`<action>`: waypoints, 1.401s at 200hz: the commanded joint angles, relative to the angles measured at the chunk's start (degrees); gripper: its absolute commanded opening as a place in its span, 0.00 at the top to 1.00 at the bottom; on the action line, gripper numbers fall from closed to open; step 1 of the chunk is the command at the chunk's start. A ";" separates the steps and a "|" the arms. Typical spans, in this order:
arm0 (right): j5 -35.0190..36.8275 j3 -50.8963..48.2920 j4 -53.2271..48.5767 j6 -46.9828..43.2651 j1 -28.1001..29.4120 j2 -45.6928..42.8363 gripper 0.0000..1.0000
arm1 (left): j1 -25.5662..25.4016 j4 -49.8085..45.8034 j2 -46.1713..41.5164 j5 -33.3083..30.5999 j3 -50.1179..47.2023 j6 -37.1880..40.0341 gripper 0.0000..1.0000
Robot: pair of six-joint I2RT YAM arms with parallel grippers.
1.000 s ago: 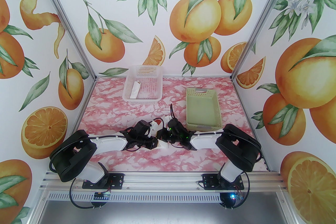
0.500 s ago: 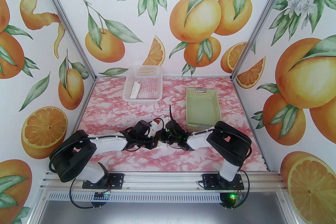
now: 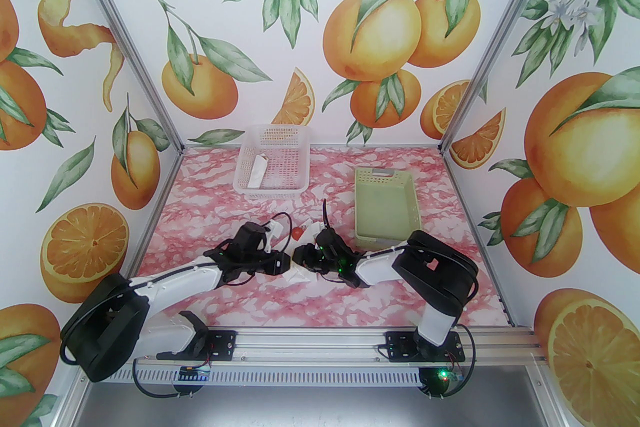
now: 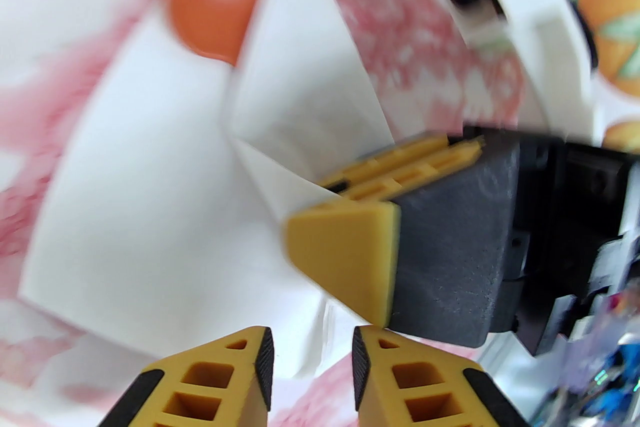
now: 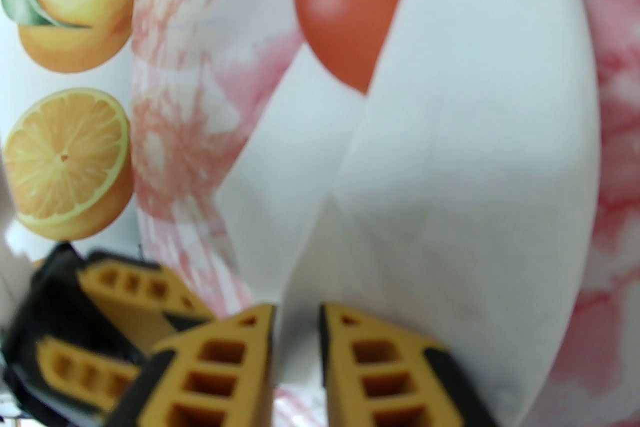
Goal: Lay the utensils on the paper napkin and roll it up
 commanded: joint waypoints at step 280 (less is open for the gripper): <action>0.53 -2.17 -1.51 -0.03 0.74 3.13 0.78 | 5.22 17.82 13.34 11.49 -1.19 -12.74 0.61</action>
